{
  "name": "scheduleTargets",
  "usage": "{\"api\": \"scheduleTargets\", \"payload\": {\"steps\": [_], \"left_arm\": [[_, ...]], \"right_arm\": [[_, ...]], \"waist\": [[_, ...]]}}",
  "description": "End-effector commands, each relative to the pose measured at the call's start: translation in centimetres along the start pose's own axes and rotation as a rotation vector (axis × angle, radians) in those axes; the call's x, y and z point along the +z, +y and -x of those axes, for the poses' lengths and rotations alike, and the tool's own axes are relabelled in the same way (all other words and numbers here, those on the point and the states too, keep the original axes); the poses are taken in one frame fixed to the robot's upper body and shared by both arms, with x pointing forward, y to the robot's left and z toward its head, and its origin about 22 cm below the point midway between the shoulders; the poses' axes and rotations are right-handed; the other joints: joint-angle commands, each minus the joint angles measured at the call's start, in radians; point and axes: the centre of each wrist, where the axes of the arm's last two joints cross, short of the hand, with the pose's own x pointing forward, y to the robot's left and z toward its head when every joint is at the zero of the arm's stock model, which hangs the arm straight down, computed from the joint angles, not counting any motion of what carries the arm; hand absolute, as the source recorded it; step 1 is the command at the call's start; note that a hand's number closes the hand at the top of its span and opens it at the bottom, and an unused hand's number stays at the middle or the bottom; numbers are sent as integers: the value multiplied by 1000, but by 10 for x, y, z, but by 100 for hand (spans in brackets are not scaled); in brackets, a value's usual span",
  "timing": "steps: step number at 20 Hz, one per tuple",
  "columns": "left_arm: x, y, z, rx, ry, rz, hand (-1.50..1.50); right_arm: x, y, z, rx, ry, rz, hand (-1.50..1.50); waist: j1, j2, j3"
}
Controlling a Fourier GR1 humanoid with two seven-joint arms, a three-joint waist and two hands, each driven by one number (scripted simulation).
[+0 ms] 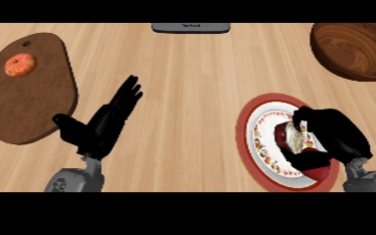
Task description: Pick the cupcake from the plate and place it in the bowl
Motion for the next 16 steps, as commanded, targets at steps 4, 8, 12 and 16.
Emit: {"api": "scheduleTargets", "payload": {"steps": [4,8,12,16], "left_arm": [[2,-5,-4,0,16,-12,0],[2,15,-3,15,8,-41,0],[11,9,17,-7,24,-21,0],[2,9,-6,3,-1,-22,0]], "right_arm": [[24,-38,46,54,-72,110,150],[63,-87,53,-8,-146,200,150],[85,-131,43,-47,-119,379,150],[106,-170,46,-65,-96,434,150]], "waist": [[-13,6,6],[-30,2,5],[-30,1,4],[-18,4,5]]}}
